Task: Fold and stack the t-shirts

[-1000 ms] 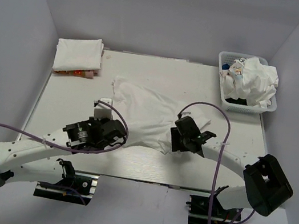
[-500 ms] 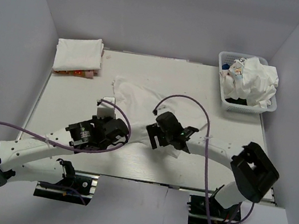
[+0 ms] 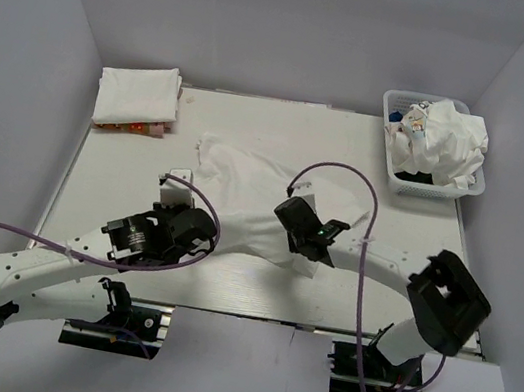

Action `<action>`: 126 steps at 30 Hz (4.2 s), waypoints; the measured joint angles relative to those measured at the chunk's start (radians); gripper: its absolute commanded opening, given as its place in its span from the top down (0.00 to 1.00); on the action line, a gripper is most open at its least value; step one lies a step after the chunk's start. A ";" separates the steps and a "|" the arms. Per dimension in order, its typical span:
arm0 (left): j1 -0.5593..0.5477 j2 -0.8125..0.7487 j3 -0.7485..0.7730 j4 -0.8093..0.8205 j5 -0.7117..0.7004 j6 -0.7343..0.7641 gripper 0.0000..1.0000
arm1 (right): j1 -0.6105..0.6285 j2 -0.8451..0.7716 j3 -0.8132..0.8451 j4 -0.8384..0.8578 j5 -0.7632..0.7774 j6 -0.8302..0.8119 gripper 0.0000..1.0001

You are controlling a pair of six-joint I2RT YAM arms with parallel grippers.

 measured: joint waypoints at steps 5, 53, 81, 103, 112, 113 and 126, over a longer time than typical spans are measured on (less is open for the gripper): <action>0.006 0.004 0.018 -0.027 -0.069 -0.016 1.00 | -0.013 -0.195 -0.021 -0.044 0.138 0.074 1.00; 0.380 0.538 0.338 1.052 -0.099 1.047 0.11 | -0.296 -0.190 0.362 0.037 0.101 -0.151 0.72; 0.586 0.725 0.112 0.502 0.376 0.356 0.00 | -0.455 0.306 0.381 -0.095 -0.209 -0.095 0.26; 0.586 0.732 0.043 0.566 0.328 0.295 0.00 | -0.489 0.309 0.420 -0.068 -0.123 -0.063 0.94; 0.586 0.786 0.103 0.535 0.269 0.264 0.00 | -0.500 0.312 0.465 -0.049 -0.106 -0.109 1.00; 0.586 0.789 0.105 0.535 0.266 0.262 0.00 | -0.501 0.314 0.480 -0.032 -0.103 -0.124 1.00; 0.590 0.866 0.185 0.552 0.230 0.276 0.00 | -0.602 0.928 1.405 0.206 0.150 -0.467 0.17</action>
